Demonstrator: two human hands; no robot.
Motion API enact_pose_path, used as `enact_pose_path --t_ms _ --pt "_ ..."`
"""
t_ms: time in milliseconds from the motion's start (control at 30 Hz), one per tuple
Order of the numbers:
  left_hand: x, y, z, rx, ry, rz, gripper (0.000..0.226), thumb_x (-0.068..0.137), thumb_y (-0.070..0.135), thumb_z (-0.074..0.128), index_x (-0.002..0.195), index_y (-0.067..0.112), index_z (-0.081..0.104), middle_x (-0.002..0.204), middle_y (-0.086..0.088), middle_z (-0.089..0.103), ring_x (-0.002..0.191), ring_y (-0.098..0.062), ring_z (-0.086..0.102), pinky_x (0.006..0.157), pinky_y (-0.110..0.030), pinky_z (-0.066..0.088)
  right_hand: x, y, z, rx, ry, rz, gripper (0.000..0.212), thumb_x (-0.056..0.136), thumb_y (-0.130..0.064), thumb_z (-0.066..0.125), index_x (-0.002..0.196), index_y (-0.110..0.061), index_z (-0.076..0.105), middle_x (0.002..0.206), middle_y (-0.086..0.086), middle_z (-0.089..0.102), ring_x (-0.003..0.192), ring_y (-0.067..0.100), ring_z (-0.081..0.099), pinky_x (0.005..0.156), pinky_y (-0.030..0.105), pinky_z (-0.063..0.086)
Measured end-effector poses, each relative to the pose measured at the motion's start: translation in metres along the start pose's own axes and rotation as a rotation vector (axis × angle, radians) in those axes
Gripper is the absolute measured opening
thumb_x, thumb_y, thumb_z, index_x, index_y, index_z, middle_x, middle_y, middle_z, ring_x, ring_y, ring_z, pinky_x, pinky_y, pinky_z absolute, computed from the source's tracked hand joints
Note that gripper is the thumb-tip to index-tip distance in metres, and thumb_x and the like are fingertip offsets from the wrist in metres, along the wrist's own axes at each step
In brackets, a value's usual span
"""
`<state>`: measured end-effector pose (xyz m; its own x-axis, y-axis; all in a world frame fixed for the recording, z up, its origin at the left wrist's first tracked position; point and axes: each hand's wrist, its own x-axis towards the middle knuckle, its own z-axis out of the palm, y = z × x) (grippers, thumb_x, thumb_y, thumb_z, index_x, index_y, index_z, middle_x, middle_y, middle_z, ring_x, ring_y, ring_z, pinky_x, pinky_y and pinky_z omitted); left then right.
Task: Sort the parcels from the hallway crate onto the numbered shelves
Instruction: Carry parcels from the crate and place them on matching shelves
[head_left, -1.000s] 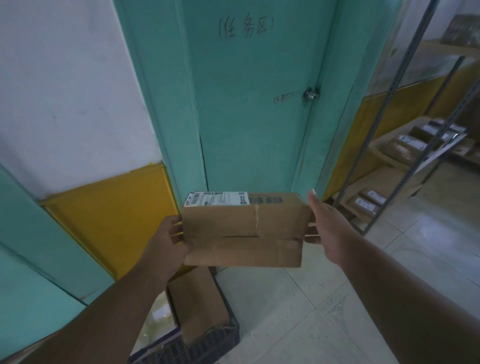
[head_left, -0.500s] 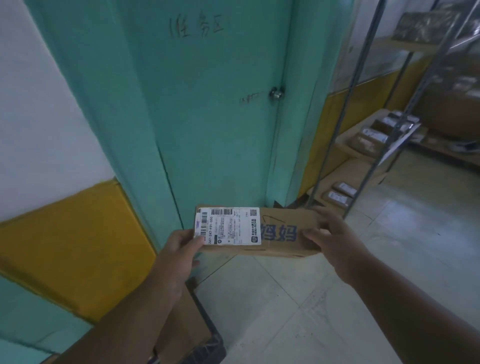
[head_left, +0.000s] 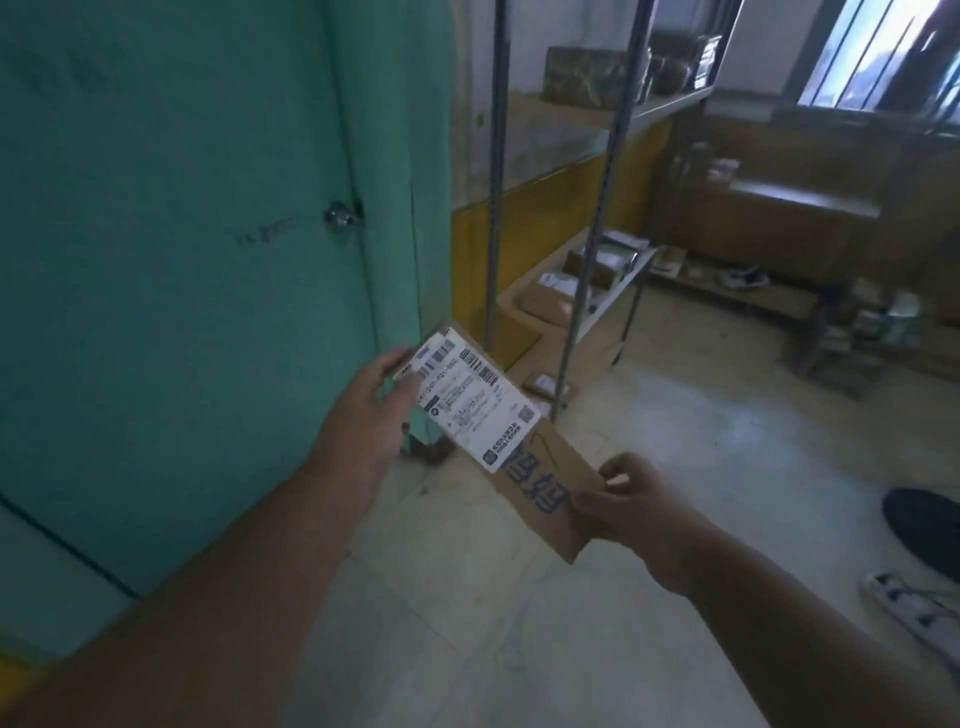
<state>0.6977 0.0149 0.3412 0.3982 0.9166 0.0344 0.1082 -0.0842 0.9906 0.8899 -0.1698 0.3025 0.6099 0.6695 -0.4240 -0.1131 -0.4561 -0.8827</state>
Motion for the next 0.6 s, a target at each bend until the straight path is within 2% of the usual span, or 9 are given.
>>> enact_pose_path --t_ms 100,167,300,433,533,600 --pt "0.026 0.017 0.057 0.066 -0.105 0.067 0.034 0.093 0.032 0.067 0.108 0.061 0.058 0.123 0.011 0.066 0.105 -0.012 0.067 0.096 -0.047 0.055 0.027 0.001 -0.036 0.099 0.027 0.009 0.037 0.082 -0.01 0.079 0.106 -0.007 0.051 0.107 0.02 0.067 0.085 0.031 0.074 0.08 0.047 0.061" --pt "0.044 0.023 0.088 0.005 -0.129 0.073 0.045 0.09 0.026 0.071 0.106 0.066 0.058 0.131 0.006 0.062 0.108 -0.016 0.068 0.098 -0.047 0.055 0.05 -0.003 -0.056 0.124 0.032 -0.016 0.038 0.081 -0.013 0.08 0.108 -0.01 0.052 0.113 0.017 0.064 0.088 0.031 0.074 0.079 0.046 0.062" --pt "0.094 0.021 0.147 -0.141 -0.182 0.006 0.059 0.087 0.004 0.073 0.112 0.056 0.059 0.123 0.006 0.065 0.11 -0.022 0.068 0.095 -0.049 0.056 0.105 -0.015 -0.093 0.087 0.045 -0.069 0.031 0.084 -0.017 0.077 0.108 -0.025 0.06 0.109 0.011 0.069 0.093 0.028 0.072 0.082 0.048 0.061" --pt "0.161 0.014 0.213 -0.174 -0.241 -0.008 0.064 0.085 0.006 0.076 0.108 0.062 0.055 0.114 0.012 0.068 0.105 -0.017 0.07 0.092 -0.048 0.058 0.169 -0.036 -0.141 0.057 0.139 -0.085 0.027 0.082 -0.019 0.08 0.103 -0.028 0.065 0.105 0.01 0.072 0.091 0.027 0.072 0.073 0.039 0.06" --pt "0.209 0.015 0.279 -0.214 -0.32 -0.065 0.067 0.085 -0.001 0.074 0.128 0.045 0.05 0.11 0.012 0.069 0.1 -0.012 0.071 0.085 -0.048 0.061 0.207 -0.053 -0.188 0.028 0.262 -0.065 0.026 0.082 -0.02 0.08 0.101 -0.029 0.065 0.105 0.008 0.069 0.09 0.027 0.071 0.061 0.028 0.055" --pt "0.23 0.02 0.324 -0.228 -0.389 -0.115 0.065 0.087 -0.004 0.071 0.13 0.038 0.048 0.11 0.006 0.069 0.096 -0.016 0.072 0.081 -0.049 0.062 0.221 -0.063 -0.222 0.013 0.323 -0.03 0.026 0.082 -0.021 0.08 0.103 -0.028 0.065 0.105 0.006 0.068 0.089 0.024 0.07 0.056 0.023 0.052"
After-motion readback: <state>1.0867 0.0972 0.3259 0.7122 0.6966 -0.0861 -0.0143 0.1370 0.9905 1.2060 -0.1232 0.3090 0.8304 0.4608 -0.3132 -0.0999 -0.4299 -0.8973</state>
